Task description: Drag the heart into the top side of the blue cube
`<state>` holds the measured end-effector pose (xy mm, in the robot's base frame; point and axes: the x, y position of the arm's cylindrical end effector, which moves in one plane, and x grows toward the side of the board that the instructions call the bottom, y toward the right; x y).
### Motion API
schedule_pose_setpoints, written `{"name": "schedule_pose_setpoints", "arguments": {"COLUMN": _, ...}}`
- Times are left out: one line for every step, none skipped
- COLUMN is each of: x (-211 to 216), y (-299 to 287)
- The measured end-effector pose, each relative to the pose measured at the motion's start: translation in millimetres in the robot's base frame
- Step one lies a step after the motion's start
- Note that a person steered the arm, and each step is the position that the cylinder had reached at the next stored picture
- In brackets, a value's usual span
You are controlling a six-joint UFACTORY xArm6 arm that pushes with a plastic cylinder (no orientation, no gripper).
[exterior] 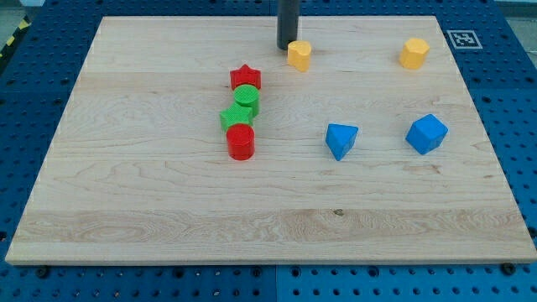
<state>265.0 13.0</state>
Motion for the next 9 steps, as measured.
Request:
{"name": "schedule_pose_setpoints", "arguments": {"x": 14, "y": -3}}
{"name": "schedule_pose_setpoints", "arguments": {"x": 58, "y": 58}}
{"name": "schedule_pose_setpoints", "arguments": {"x": 86, "y": 94}}
{"name": "schedule_pose_setpoints", "arguments": {"x": 67, "y": 93}}
{"name": "schedule_pose_setpoints", "arguments": {"x": 67, "y": 109}}
{"name": "schedule_pose_setpoints", "arguments": {"x": 104, "y": 125}}
{"name": "schedule_pose_setpoints", "arguments": {"x": 153, "y": 125}}
{"name": "schedule_pose_setpoints", "arguments": {"x": 142, "y": 122}}
{"name": "schedule_pose_setpoints", "arguments": {"x": 142, "y": 116}}
